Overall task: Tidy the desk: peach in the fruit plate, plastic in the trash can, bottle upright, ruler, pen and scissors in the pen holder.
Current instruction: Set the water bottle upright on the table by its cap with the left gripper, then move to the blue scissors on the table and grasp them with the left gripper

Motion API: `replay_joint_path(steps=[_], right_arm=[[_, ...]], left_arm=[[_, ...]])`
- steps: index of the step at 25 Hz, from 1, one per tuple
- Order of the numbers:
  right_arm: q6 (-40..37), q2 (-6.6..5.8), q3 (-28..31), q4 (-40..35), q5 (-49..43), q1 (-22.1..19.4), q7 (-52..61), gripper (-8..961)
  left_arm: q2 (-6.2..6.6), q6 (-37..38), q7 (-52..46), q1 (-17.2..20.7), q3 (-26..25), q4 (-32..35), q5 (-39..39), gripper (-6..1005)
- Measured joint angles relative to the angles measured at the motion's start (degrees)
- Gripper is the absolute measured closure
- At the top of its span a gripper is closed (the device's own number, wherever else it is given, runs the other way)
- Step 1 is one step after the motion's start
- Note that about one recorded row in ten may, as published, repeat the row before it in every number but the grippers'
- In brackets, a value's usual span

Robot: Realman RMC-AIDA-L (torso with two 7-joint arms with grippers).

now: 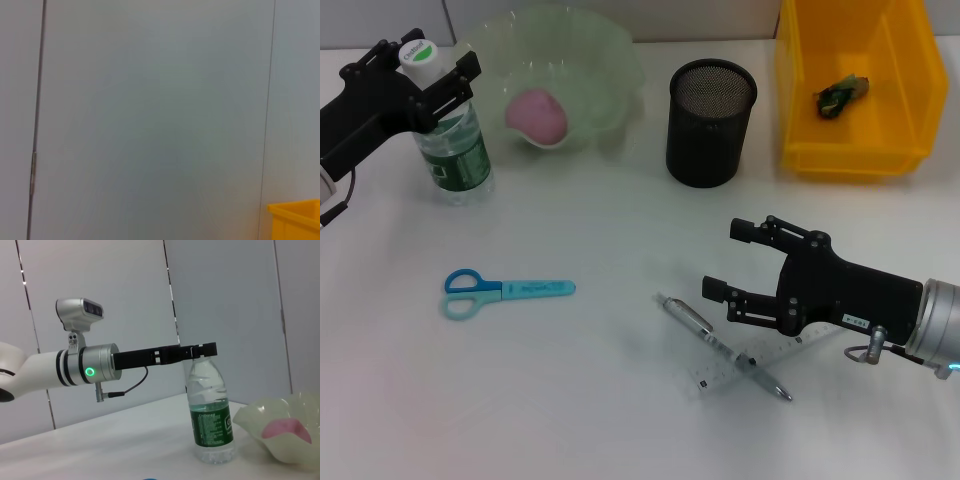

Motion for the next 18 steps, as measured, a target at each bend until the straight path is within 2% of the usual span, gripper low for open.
replay_joint_path(steps=[18], right_arm=[[0.0, 0.00, 0.0, 0.0, 0.0, 0.0, 0.0, 124]], left_arm=[[0.02, 0.1, -0.8, 0.0, -0.3, 0.0, -1.7, 218]])
